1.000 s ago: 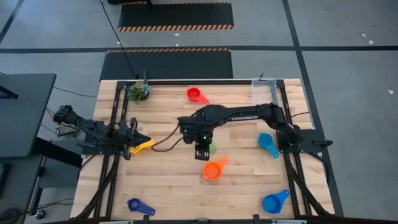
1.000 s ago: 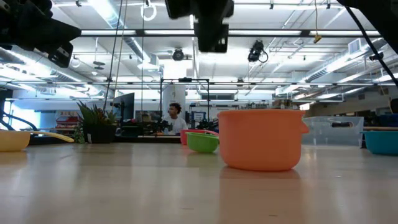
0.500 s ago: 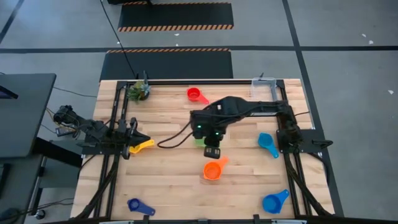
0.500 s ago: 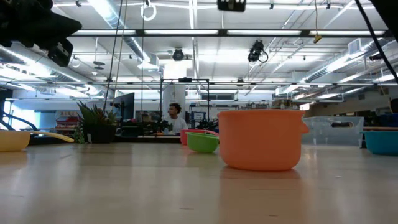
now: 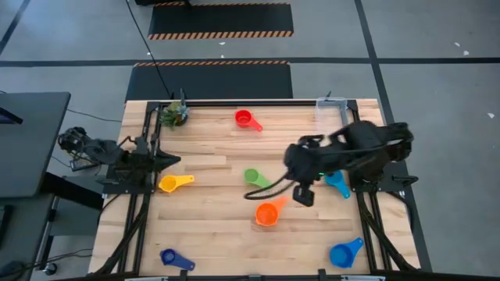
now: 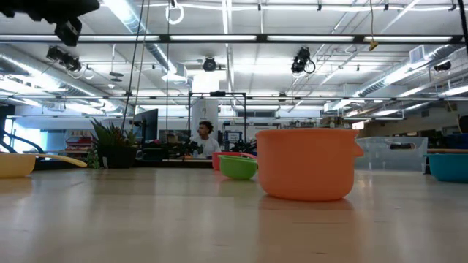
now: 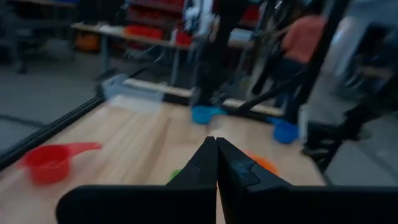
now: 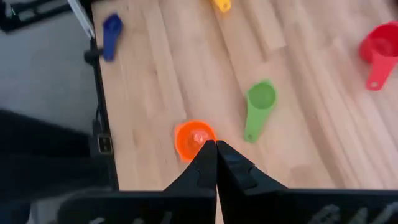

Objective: Nest measuring cups in basket
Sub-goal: Stack the light blue measuring cup on top of the orange measuring cup

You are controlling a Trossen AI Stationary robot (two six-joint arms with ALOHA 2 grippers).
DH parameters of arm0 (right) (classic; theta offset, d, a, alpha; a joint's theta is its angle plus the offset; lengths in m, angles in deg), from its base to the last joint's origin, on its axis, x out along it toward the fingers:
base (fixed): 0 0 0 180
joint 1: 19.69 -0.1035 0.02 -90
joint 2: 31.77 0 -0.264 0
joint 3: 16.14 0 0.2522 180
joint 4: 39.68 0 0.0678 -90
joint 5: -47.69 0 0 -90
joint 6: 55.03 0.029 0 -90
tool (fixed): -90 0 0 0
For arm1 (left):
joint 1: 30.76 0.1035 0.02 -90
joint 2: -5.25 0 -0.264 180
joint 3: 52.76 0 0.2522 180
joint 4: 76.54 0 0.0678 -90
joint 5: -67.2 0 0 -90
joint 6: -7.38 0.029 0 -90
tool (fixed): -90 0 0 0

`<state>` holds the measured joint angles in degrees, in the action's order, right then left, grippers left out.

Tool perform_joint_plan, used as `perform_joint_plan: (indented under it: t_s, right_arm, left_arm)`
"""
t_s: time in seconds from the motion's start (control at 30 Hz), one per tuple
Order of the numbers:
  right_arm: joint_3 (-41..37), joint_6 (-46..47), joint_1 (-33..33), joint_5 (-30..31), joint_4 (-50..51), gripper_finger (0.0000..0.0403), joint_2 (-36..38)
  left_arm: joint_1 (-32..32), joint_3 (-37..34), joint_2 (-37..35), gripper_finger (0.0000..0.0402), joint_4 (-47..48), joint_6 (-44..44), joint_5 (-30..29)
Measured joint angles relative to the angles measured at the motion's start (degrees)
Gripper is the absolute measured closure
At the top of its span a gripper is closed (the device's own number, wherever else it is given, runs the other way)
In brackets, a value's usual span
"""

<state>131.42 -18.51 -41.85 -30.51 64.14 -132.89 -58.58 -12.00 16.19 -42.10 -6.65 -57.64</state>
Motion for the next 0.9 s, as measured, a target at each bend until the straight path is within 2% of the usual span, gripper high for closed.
perform_joint_plan:
  t_s: [0.23, 0.37, 0.53, 0.77, 0.9]
  right_arm:
    - [-0.1, 2.7, -6.7, 3.1, 0.0, 0.0402, 1.8]
    - [-0.1, 7.4, -10.7, 4.3, 0.0, 0.0402, 1.9]
    - [-3.0, 14.2, -16.8, 11.0, -0.1, 0.0402, 2.0]
    - [-10.5, 20.8, -23.3, 26.3, -0.1, 0.0402, 6.0]
    - [-17.7, 26.3, -25.4, 29.3, -0.1, 0.0402, 10.7]
  left_arm:
    - [0.2, 15.3, 16.2, 0.0397, 11.4, -7.4, -1.1]
    - [1.7, 25.5, 26.5, 0.0397, 22.3, -14.0, -1.1]
    - [4.5, 37.0, 38.0, 0.0397, 36.9, -18.3, 1.0]
    - [9.3, 45.2, 44.9, 0.0397, 38.9, -12.3, 9.2]
    - [11.3, 46.6, 45.4, 0.0397, 38.8, -10.5, 9.7]
